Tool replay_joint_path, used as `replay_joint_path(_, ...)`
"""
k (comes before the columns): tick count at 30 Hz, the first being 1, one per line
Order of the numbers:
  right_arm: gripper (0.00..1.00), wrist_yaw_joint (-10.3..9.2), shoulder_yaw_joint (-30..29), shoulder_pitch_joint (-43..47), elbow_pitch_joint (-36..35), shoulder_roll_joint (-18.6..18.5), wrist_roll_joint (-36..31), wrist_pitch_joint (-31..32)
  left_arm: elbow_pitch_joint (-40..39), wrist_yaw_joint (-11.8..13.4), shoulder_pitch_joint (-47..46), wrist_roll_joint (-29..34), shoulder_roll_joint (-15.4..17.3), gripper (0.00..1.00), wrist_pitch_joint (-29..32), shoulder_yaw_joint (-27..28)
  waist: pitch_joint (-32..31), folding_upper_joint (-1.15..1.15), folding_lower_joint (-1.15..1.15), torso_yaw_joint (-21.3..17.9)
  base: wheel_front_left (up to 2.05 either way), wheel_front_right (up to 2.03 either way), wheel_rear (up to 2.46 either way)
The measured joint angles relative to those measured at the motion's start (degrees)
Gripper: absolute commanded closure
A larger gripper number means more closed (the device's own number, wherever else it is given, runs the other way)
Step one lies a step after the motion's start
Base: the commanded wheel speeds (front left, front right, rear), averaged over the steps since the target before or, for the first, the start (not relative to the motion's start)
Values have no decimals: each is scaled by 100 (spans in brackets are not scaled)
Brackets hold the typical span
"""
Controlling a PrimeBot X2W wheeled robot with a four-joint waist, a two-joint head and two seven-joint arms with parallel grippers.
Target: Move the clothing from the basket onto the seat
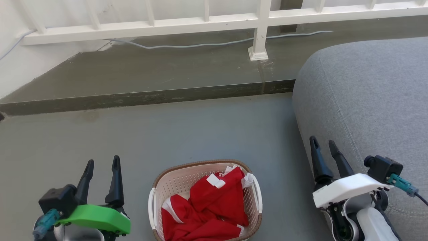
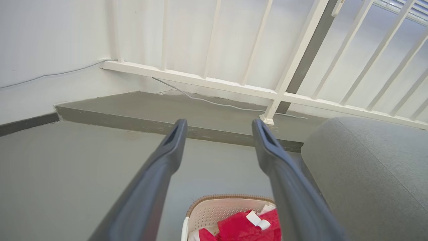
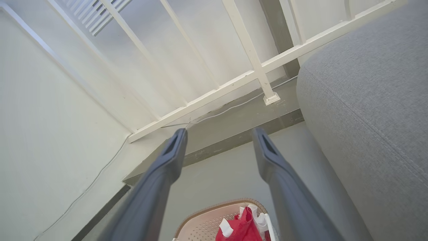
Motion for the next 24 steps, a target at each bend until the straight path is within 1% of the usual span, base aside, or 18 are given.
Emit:
replay_joint_path(7,0,-54,151,-2,-98,-10,-600,-133,-147,103,11,593,1,0,-157,-94,-3,0,0,-5,0,0,0)
replay_joint_path(9,0,-104,185,-4,-132,-12,-742,-181,-157,125,25,803,1,0,-186,-138,-5,0,0,-6,0,0,0)
replay_joint_path(13,0,-110,280,-11,-181,-26,-1069,-254,-178,192,118,1124,1,0,-269,-171,-9,0,0,-8,0,0,0)
replay_joint_path(17,0,-202,368,-63,-249,-32,-1475,-354,-207,249,156,1470,-1,0,-359,-182,-18,0,0,-10,0,0,0)
replay_joint_path(24,0,-260,523,-66,-352,-41,-2058,-482,-278,315,265,1907,-7,0,-495,-191,-40,0,0,-10,0,0,0)
